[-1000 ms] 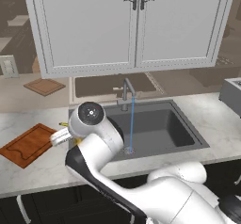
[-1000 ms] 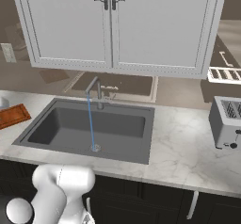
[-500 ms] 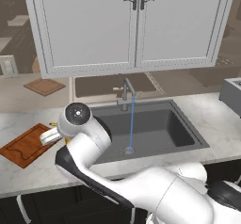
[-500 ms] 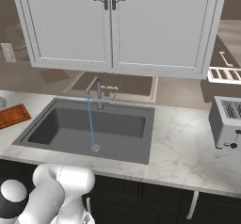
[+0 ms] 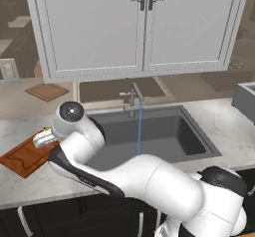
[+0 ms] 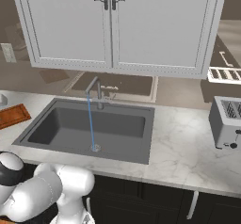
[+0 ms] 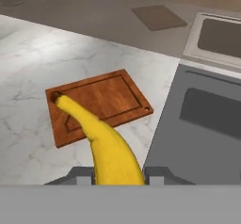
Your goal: Pick the banana from the sink and place it on the cutting board to airdry. Then turn off the sink faucet.
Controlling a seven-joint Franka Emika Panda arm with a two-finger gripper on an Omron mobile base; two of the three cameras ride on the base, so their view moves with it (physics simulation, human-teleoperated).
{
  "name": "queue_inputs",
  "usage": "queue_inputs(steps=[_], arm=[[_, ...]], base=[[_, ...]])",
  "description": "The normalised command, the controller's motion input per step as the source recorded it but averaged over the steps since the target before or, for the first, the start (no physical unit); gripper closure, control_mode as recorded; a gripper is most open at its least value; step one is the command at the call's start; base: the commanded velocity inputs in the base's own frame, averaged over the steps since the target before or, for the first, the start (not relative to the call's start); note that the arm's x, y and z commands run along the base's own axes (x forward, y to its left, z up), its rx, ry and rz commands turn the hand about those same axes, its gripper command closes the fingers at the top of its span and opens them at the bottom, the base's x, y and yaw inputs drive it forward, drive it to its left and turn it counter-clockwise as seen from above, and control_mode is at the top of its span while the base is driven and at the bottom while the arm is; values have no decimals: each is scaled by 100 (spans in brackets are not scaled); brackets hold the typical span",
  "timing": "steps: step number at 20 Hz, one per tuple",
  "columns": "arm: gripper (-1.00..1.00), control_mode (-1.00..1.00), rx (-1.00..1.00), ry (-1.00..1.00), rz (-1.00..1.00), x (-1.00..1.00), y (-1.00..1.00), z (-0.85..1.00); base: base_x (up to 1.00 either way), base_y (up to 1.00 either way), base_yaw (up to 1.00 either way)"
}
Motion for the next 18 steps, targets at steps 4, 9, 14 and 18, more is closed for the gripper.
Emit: queue_inputs(steps=[4, 9, 14, 18], arm=[[100, -100, 5, 8, 0, 29, 23, -20], [100, -100, 0, 1, 0, 22, 27, -31], [100, -100, 0, 1, 0, 30, 27, -35], [100, -100, 0, 0, 0, 28, 30, -12]], base=[[0, 0, 0], [0, 0, 0], [0, 0, 0], [0, 0, 0]])
